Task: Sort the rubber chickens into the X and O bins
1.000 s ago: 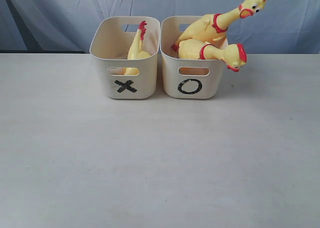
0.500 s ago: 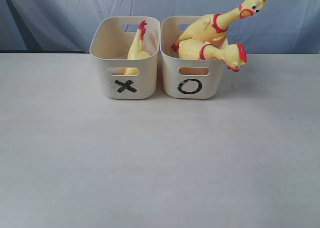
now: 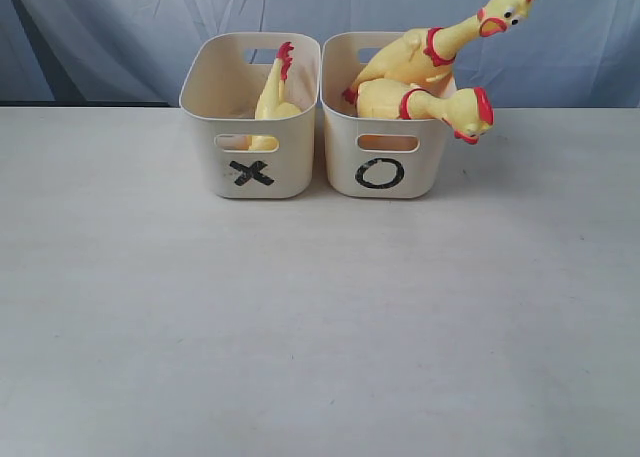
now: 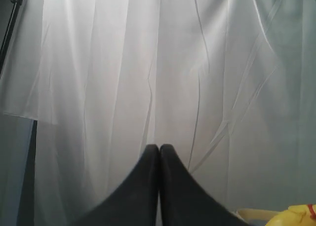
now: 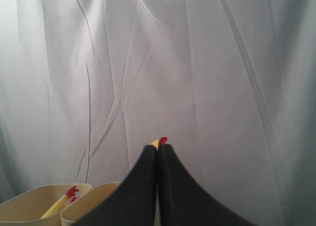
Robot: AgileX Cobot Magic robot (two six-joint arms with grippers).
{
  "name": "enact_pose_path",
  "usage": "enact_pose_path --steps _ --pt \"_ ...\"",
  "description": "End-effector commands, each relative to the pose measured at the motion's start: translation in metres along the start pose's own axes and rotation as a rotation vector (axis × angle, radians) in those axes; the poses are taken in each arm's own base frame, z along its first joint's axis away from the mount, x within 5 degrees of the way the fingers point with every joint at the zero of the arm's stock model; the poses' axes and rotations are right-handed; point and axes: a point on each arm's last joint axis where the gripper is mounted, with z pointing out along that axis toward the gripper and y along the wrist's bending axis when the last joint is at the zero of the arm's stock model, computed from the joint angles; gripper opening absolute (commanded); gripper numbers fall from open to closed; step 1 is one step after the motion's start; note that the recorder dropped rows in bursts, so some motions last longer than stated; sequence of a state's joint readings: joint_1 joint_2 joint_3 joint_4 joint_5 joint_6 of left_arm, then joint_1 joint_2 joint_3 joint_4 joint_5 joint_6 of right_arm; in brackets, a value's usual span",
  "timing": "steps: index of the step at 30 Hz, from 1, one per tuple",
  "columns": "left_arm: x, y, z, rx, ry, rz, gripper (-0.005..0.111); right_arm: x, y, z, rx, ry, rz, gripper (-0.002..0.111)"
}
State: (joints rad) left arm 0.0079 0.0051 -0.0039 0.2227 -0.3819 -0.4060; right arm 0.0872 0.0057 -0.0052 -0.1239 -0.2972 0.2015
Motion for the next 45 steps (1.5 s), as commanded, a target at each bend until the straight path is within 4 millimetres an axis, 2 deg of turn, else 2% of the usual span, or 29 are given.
enact_pose_path --steps 1,4,7,16,23,28,39,41,45 --pt "0.004 0.001 -0.001 -0.006 0.032 0.019 0.0 0.004 -0.001 -0.001 0.01 0.032 -0.008 0.001" --pt "0.008 0.003 -0.001 -0.026 0.08 0.021 0.0 0.005 -0.001 -0.001 0.011 0.036 -0.008 0.001" --pt "0.019 0.008 -0.003 -0.081 0.203 0.022 0.0 0.007 -0.001 -0.001 0.016 0.061 -0.008 0.001" --pt "0.031 0.013 -0.007 -0.148 0.341 -0.004 0.0 0.026 -0.005 -0.004 0.06 0.274 -0.008 0.001" --pt "0.051 0.021 -0.019 -0.252 0.583 -0.01 0.0 0.039 -0.008 -0.009 0.093 0.428 -0.007 0.001" --pt "0.051 0.021 -0.019 -0.252 0.583 -0.007 0.0 0.053 -0.011 -0.018 0.131 0.613 -0.001 0.001" --pt "0.049 0.021 -0.018 -0.245 0.569 -0.002 0.0 0.053 -0.011 -0.018 0.129 0.606 -0.003 0.001" --pt "0.049 0.021 -0.018 -0.236 0.571 0.036 0.0 0.053 -0.011 -0.018 0.129 0.602 -0.003 0.001" --pt "0.049 0.021 -0.017 -0.158 0.595 0.294 0.0 0.052 -0.011 -0.017 0.125 0.596 -0.011 0.001"
